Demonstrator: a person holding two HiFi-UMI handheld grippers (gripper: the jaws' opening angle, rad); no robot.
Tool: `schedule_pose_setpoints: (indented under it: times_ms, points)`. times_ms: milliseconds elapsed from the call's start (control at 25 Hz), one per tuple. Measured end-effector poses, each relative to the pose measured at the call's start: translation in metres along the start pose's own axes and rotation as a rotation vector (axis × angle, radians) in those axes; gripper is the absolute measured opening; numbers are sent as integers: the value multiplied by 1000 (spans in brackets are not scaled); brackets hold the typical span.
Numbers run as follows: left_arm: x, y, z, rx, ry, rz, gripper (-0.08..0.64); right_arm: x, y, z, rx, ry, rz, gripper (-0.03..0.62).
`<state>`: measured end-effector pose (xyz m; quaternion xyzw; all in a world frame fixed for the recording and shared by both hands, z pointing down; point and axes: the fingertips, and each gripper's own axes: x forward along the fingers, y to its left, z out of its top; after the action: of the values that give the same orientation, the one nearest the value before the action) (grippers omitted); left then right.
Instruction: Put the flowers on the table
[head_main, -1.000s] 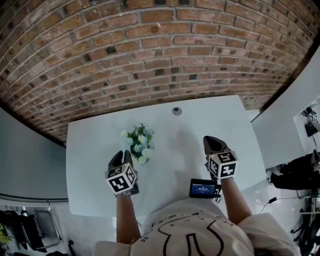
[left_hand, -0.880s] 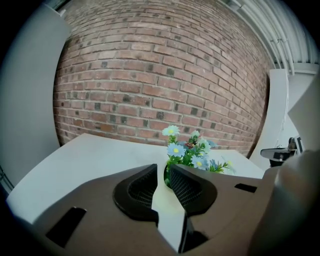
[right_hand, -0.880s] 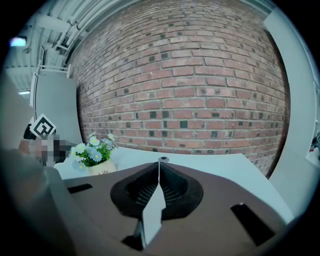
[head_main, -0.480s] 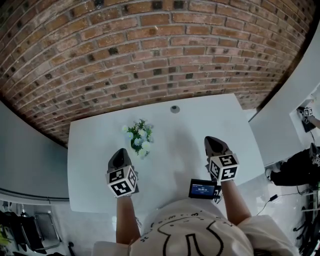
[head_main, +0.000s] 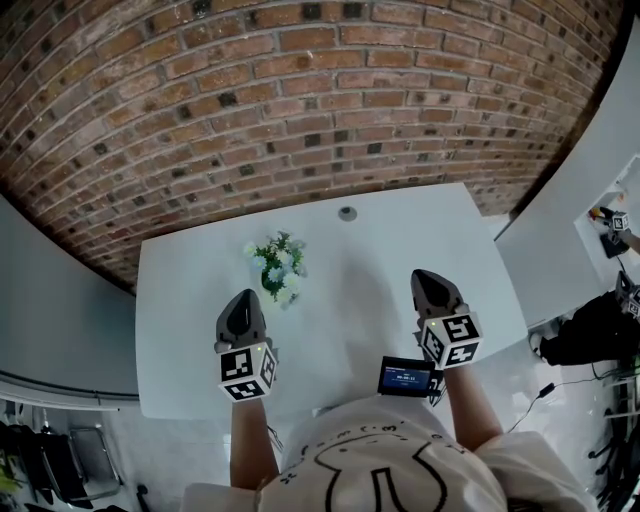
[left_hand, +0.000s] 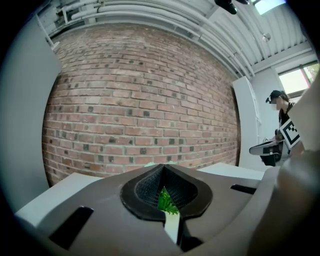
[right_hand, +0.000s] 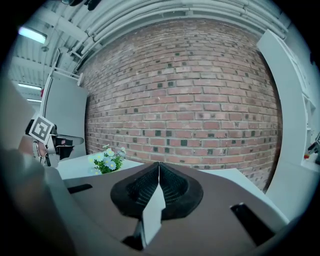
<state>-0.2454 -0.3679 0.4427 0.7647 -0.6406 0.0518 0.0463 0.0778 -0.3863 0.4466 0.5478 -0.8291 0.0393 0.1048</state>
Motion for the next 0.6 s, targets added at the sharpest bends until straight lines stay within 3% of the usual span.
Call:
schedule_pose_setpoints:
  times_ms: [400, 600]
  points:
    - [-15, -6, 18, 34, -79, -29, 11, -18, 14, 20, -95, -110, 1, 17]
    - [-19, -8, 19, 51, -87, -26, 11, -21, 15, 23, -86, -136, -1, 17]
